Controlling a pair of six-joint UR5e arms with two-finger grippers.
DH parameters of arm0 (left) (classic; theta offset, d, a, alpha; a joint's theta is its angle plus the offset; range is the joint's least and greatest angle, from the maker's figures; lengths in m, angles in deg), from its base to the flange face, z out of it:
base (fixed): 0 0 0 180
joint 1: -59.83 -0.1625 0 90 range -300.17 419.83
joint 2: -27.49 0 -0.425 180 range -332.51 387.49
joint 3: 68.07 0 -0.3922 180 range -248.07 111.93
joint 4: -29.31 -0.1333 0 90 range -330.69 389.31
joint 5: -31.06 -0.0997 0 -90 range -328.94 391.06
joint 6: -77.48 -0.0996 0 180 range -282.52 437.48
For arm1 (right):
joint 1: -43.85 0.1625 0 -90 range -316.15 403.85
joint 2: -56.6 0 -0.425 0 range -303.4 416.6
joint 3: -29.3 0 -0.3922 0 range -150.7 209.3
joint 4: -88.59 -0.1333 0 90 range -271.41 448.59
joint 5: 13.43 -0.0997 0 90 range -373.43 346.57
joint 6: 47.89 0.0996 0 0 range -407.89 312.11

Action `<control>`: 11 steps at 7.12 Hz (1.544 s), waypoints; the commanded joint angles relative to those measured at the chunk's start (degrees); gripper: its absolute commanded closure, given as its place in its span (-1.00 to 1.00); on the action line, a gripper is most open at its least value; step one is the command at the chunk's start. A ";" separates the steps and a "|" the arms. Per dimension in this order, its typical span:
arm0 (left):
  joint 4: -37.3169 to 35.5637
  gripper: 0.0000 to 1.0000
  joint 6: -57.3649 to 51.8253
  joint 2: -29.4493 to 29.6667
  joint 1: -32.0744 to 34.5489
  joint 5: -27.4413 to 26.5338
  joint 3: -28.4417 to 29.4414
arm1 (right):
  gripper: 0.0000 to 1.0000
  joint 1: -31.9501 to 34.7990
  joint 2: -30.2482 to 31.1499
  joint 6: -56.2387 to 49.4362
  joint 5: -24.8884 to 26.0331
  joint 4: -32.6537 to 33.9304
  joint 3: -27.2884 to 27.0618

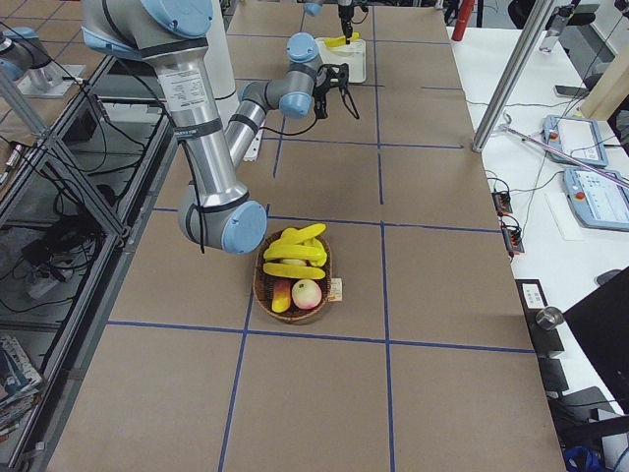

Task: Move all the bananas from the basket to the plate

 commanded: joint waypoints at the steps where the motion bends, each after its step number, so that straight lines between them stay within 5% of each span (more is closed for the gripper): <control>1: 0.16 -0.99 -3.57 -0.02 0.01 -0.04 -0.48 | -1.00 1.05 0.20 -0.02 -0.26 0.26 -0.19; 3: -0.45 -0.99 -3.59 0.07 0.89 1.89 -3.37 | -1.00 4.12 5.62 -0.37 -0.61 0.35 -1.06; 5: -3.35 -0.99 -3.59 -0.02 5.62 6.29 -9.85 | -1.00 7.03 18.76 -2.03 -0.79 0.35 -5.96; 8: -3.35 -0.99 -3.50 -0.02 5.63 5.94 -10.59 | -1.00 8.53 34.70 -11.09 -0.62 -0.34 -8.36; 11: -3.35 -0.99 -3.23 0.06 5.46 5.94 -10.68 | -1.00 12.56 42.19 -23.21 -2.53 -1.05 -8.36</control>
